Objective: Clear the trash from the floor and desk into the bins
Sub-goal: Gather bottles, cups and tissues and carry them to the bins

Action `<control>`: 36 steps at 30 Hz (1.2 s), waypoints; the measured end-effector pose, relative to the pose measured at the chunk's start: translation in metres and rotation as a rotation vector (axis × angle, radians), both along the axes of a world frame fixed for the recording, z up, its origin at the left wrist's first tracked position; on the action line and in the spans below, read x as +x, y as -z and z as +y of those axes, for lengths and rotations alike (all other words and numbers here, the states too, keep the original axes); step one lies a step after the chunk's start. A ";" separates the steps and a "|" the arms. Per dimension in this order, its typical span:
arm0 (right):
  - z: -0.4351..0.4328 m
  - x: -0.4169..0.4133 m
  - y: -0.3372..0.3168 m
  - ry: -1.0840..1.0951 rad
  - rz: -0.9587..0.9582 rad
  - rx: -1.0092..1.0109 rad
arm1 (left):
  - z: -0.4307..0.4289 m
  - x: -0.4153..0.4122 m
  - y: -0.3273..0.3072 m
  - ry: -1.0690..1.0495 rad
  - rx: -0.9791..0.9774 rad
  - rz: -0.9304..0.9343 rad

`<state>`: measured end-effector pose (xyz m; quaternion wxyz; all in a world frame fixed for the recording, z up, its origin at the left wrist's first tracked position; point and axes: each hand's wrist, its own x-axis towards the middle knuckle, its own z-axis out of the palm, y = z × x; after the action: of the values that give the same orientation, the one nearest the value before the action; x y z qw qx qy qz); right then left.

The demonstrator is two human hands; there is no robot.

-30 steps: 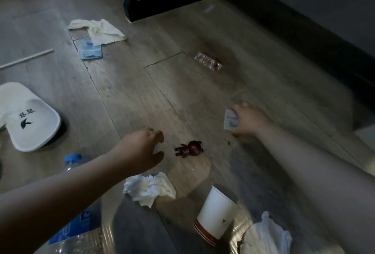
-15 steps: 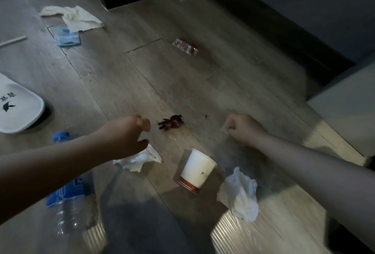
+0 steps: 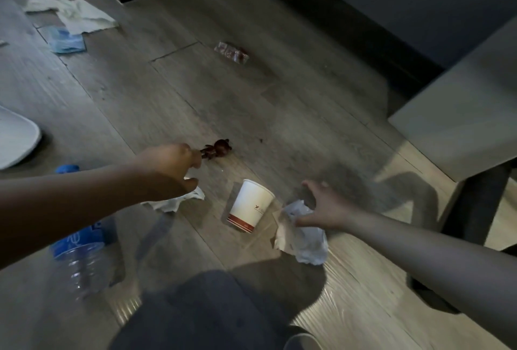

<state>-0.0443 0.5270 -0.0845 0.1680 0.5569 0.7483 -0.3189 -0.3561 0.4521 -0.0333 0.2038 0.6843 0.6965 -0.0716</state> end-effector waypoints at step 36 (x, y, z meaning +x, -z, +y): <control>0.011 -0.132 -0.055 0.136 0.594 -0.174 | -0.042 -0.062 -0.005 -0.099 -0.059 0.112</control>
<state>-0.1767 0.5379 -0.0291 -0.0327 0.4717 0.6956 -0.5410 -0.4177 0.4104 -0.0278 0.1877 0.6378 0.7372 -0.1201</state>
